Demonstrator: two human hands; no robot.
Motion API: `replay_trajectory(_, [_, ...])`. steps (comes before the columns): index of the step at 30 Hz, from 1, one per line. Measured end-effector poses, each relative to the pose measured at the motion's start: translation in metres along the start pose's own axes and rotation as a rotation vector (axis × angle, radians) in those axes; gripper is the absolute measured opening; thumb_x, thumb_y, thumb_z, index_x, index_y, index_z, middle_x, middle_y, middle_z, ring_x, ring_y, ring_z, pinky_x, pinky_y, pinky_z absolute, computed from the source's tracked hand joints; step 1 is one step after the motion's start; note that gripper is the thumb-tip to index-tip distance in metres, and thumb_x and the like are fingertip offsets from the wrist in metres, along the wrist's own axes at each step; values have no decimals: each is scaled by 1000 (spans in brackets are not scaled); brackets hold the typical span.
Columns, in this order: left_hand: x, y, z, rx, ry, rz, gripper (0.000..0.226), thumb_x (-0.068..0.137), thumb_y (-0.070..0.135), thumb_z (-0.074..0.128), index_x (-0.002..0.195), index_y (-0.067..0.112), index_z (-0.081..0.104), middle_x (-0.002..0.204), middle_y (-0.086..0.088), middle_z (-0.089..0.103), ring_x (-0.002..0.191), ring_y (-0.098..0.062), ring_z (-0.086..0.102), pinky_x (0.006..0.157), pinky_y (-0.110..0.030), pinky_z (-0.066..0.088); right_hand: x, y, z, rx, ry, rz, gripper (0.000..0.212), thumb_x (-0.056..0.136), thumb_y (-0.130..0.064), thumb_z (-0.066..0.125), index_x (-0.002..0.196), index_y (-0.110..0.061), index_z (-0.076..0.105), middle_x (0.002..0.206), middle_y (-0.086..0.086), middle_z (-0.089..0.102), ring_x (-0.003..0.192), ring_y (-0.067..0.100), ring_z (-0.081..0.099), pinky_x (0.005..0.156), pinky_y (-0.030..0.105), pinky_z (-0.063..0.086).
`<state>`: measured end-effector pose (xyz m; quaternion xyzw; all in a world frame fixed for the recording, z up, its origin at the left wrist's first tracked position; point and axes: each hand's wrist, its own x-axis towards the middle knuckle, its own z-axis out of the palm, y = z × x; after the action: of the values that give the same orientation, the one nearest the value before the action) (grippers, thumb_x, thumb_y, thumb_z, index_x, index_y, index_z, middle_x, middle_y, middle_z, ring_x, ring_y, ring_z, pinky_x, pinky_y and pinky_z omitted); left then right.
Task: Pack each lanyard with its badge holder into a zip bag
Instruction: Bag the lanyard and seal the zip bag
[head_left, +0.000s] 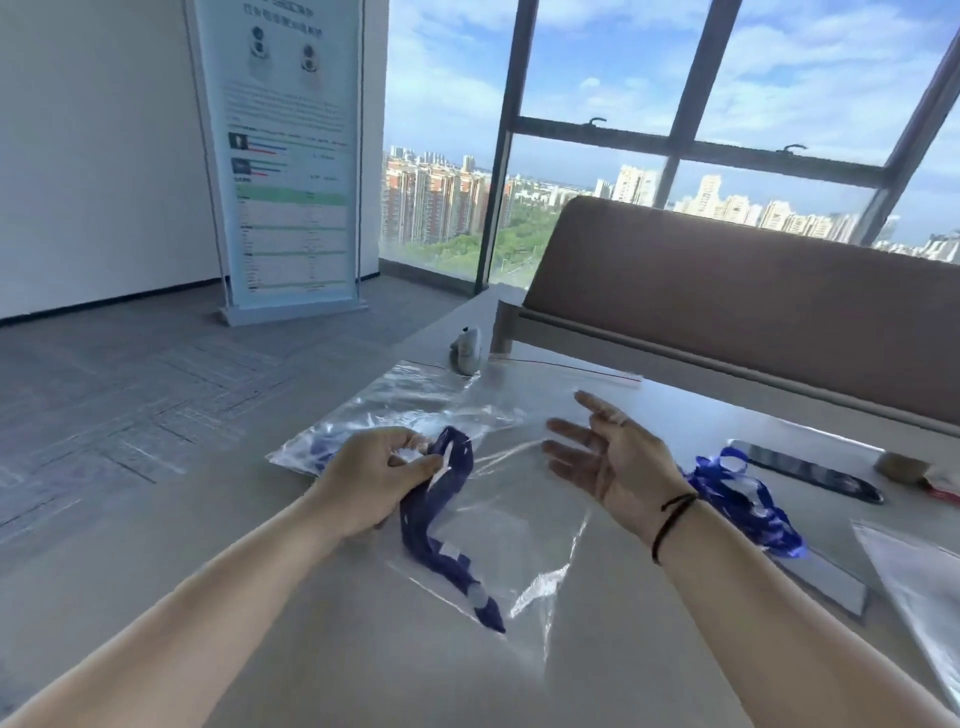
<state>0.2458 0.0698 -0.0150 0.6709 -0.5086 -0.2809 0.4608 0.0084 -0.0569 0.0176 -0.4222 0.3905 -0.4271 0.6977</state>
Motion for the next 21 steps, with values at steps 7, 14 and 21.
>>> replay_trajectory(7, [53, -15, -72, -10, 172, -22, 20, 90, 38, 71, 95, 19, 73, 77, 1, 72, 47, -6, 62, 41, -25, 46, 64, 6, 85, -62, -10, 23, 31, 108, -11, 31, 124, -15, 57, 112, 23, 69, 82, 37, 73, 70, 46, 63])
replay_trajectory(14, [90, -42, -97, 488, 210, -111, 52, 86, 55, 68, 125, 22, 61, 96, 2, 73, 83, -16, 68, 73, -33, 56, 125, 26, 118, -248, 70, 21, 35, 104, -18, 45, 139, -15, 40, 130, 22, 54, 90, 40, 70, 73, 45, 62])
replay_trajectory(21, [70, -37, -41, 756, 167, 143, 50, 96, 60, 44, 137, 33, 52, 146, 10, 52, 130, -18, 53, 101, -38, 45, 95, 78, 117, -1265, 41, -757, 63, 97, -33, 56, 152, -20, 28, 160, 10, 19, 148, 25, 20, 122, 39, 21])
